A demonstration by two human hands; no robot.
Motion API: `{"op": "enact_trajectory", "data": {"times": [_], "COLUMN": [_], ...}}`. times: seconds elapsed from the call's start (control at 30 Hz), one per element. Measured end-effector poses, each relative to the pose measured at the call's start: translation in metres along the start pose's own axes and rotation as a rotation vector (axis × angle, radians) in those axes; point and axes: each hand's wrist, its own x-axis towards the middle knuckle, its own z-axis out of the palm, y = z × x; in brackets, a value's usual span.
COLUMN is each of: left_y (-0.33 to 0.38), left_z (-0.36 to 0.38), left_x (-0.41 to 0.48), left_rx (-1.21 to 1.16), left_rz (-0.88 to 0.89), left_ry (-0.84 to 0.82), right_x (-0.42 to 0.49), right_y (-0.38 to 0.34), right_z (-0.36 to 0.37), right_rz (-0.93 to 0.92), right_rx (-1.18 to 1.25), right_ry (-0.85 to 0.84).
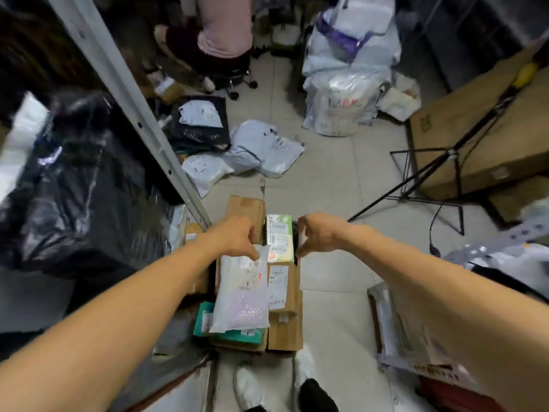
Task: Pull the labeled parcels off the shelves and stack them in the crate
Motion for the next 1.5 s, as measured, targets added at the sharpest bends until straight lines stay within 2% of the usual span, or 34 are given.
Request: {"op": "enact_trajectory", "data": {"times": [0.13,0.3,0.4,0.53,0.7,0.83,0.9,1.07,1.23,1.4,1.5], "left_y": [0.050,0.094,0.110,0.121,0.126,0.125,0.126,0.138,0.172,0.243,0.302], "left_z": [-0.083,-0.165,-0.186,-0.175,-0.115,-0.053,-0.024,0.052,0.155,0.274,0.342], "left_x": [-0.048,-0.113,-0.158,-0.225,-0.318,-0.398,-0.441,-0.560,-0.690,-0.811,-0.868], "left_rx": [0.062,0.056,0.037,-0.021,-0.085,0.038,0.026,-0.169,-0.351,-0.560,-0.674], "left_rz": [0.057,0.067,0.020,-0.097,-0.289,-0.534,-0.648,-0.947,-1.223,-1.538,-1.744], "left_ry": [0.101,0.312,0.378,0.498,0.548,0.498,0.525,0.682,0.805,0.868,0.904], "right_x": [-0.076,-0.146,-0.178,-0.213,-0.263,-0.308,-0.338,-0.430,-0.529,-0.651,-0.722], "right_y": [-0.014,-0.034,-0.048,-0.073,-0.129,-0.183,-0.211,-0.273,-0.313,-0.331,-0.336], "right_z": [-0.088,-0.175,-0.202,-0.211,-0.182,-0.129,-0.100,-0.018,0.075,0.167,0.224], "right_rz": [-0.022,-0.069,-0.158,-0.291,-0.512,-0.740,-0.866,-1.118,-1.298,-1.733,-1.908], "right_rx": [-0.045,-0.154,-0.223,-0.346,-0.536,-0.724,-0.793,-0.791,-0.897,-1.060,-1.121], "right_ry": [0.096,0.226,0.294,0.300,0.273,0.236,0.239,0.213,0.093,-0.046,-0.084]}}
